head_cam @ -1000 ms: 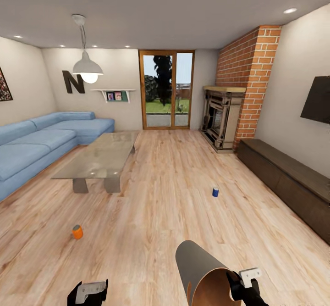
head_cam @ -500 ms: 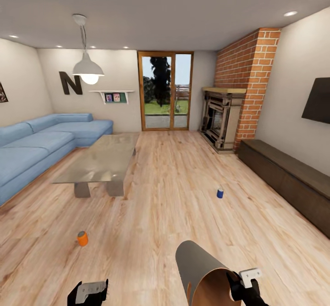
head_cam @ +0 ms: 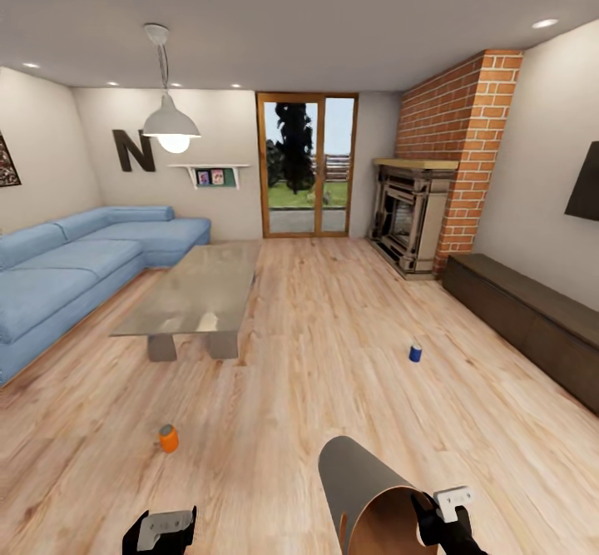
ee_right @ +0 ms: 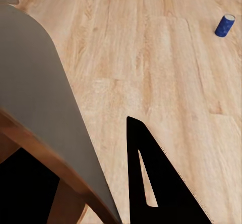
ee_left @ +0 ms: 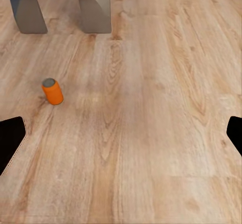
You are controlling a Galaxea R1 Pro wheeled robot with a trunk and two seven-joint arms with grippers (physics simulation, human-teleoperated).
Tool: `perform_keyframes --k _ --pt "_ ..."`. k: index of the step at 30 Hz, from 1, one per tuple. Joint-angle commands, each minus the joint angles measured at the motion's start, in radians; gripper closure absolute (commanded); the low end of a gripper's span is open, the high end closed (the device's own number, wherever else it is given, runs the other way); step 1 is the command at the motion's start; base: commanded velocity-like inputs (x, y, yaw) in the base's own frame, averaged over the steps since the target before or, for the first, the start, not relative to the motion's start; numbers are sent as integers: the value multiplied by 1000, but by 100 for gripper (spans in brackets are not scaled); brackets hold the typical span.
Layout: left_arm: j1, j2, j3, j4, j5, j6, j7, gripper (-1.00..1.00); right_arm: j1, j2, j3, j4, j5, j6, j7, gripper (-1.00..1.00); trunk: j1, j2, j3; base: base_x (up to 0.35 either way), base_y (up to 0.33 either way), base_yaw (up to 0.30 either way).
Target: Put the three can of soda from the living room inside the tash can in the kitchen.
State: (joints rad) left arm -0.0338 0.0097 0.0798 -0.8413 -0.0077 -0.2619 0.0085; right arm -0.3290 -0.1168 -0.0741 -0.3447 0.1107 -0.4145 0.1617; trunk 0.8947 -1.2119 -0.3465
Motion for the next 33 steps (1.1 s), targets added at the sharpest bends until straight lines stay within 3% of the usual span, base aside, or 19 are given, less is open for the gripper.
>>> perform_keyframes --k 1,24,33 --pt "0 0 0 0 0 0 0 -100 -1 0 -4 -2 -3 0 6 100 0 0 0 81 314 0" --pt "-1 1 -1 6 1 9 -7 -100 -1 0 -4 -2 -3 0 6 100 0 0 0 108 314 -1" --pt "-1 0 -1 8 0 9 -4 -100 -1 0 -6 -2 -5 0 3 100 0 0 10 173 302 -154"
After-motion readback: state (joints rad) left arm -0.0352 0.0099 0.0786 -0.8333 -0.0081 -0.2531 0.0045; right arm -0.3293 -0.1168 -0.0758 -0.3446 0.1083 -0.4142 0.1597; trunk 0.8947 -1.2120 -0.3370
